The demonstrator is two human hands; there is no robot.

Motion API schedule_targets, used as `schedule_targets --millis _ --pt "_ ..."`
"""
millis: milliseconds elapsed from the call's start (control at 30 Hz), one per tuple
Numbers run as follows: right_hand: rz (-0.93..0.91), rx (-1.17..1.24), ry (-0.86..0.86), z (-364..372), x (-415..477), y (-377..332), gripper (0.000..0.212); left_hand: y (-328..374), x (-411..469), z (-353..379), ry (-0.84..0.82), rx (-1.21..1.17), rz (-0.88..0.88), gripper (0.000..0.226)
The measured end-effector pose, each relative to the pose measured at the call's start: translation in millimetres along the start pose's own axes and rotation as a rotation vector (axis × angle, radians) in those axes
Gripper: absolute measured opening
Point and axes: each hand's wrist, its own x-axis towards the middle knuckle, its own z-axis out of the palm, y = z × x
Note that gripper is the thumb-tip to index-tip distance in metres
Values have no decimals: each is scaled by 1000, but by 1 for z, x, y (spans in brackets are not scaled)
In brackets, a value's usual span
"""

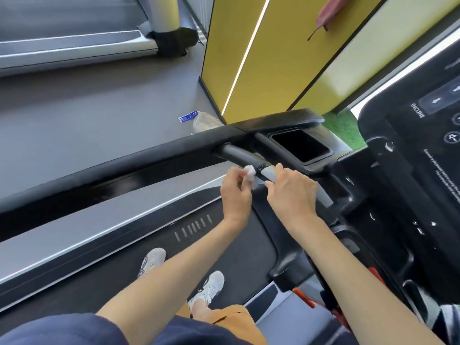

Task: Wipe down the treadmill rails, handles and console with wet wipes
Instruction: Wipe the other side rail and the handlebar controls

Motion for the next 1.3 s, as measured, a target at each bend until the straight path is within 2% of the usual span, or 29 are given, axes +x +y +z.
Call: schedule_targets --millis 67,167,233,300,467,567,633,667,767,833,900,1000,1033,1100,1167,1233,1300 --pt "-5 -25 0 1 0 -2 28 -4 -2 -12 -11 9 45 10" --pt "20 0 -24 5 0 -6 23 -8 33 -28 328 -96 -228 16" --pt "29 -4 -30 5 2 -7 21 -14 56 -32 385 -169 -401 23" --pt "15 -16 -24 6 1 -6 19 -12 66 -22 334 -220 -455 21" --pt "-31 -39 -12 7 0 -3 17 12 35 14 279 -237 -336 19" --pt "-62 -46 -6 3 0 0 17 14 -9 17 38 -197 -114 17" --pt "-75 -10 -33 -2 0 6 20 12 -24 6 -119 -200 -43 15" --pt "-83 29 -56 -4 1 11 22 9 -20 -1 -87 -199 -89 15" --pt "-131 193 -177 -7 4 25 20 -6 11 -20 152 -222 -359 16" --pt "-146 264 -235 -9 4 31 20 -8 27 -20 179 -302 -452 7" --pt "-154 281 -225 -10 -1 33 19 2 31 -6 171 -359 -441 5" --pt "-157 288 -178 -11 -10 30 13 20 14 18 163 -330 -364 16" --pt "-154 288 -170 -11 -12 29 16 20 2 24 122 -315 -310 17" --pt "-147 310 -166 -13 -15 29 25 17 -25 25 -67 -286 -184 17" --pt "-127 340 -182 -16 -17 31 35 15 -35 12 -158 -280 -180 18" --pt "-103 341 -171 -17 -20 33 35 13 -17 -3 -20 -277 -279 17" --pt "-84 308 -113 -16 -25 32 23 10 9 -15 95 -300 -413 17"
